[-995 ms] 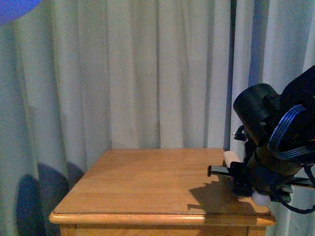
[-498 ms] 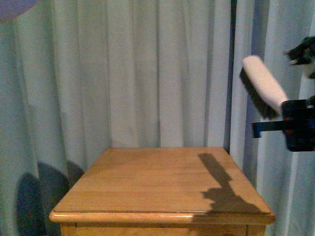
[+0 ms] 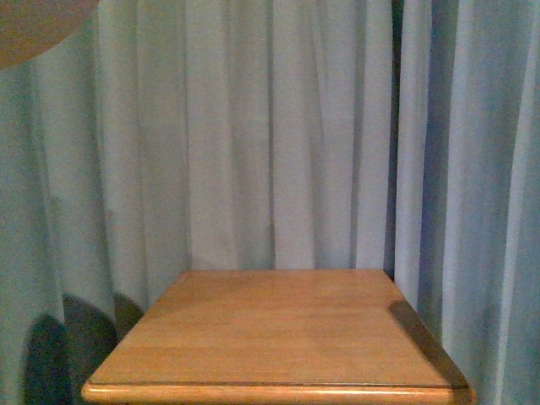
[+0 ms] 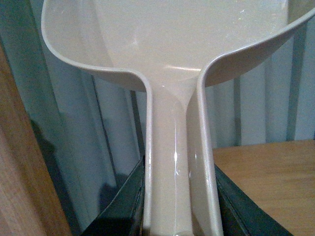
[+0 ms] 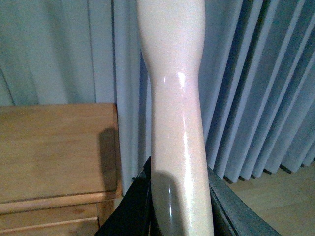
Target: Clean up trash
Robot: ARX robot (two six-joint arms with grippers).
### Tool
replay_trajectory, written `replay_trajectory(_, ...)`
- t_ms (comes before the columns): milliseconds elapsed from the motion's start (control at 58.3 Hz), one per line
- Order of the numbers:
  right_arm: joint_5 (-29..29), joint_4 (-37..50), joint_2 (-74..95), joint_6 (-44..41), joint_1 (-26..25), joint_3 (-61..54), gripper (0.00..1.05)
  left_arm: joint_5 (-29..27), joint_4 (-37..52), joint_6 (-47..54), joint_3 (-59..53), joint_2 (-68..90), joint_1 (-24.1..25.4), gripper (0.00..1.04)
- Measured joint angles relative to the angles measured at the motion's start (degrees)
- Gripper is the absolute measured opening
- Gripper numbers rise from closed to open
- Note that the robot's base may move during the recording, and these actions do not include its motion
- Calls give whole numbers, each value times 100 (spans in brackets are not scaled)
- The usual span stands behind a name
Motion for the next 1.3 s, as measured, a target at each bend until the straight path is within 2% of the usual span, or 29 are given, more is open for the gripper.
replay_trajectory(223, 354, -199, -385, 2, 199, -111, 20, 0, 0, 0, 0, 0, 0, 28)
replay_trajectory(1304, 372, -223, -402, 7, 221, -144, 20, -7, -24, -11, -35, 2, 0, 28)
